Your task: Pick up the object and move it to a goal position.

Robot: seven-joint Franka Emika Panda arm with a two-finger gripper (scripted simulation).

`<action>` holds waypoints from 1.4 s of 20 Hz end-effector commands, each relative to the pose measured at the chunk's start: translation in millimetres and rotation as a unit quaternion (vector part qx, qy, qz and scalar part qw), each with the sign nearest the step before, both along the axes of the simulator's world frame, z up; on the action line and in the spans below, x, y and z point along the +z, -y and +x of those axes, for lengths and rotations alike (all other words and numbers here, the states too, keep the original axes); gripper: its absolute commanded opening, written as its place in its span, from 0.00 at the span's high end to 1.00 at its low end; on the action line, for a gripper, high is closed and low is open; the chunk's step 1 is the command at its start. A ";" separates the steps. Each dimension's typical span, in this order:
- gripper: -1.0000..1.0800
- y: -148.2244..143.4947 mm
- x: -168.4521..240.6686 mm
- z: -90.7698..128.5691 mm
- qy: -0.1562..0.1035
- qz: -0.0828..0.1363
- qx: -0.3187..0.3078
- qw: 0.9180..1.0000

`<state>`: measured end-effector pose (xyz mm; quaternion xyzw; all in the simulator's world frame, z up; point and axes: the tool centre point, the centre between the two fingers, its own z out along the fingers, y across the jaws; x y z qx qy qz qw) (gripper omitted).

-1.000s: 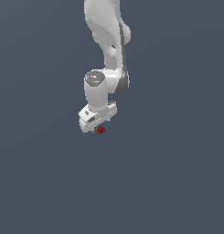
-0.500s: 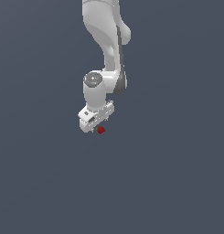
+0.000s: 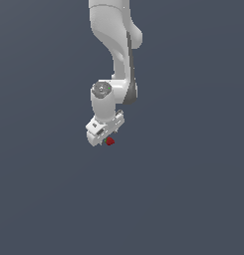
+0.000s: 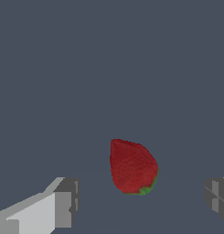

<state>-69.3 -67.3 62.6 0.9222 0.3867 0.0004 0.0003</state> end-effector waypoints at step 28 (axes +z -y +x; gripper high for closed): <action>1.00 -5.4 -29.3 1.8 0.000 0.000 0.002 1.000</action>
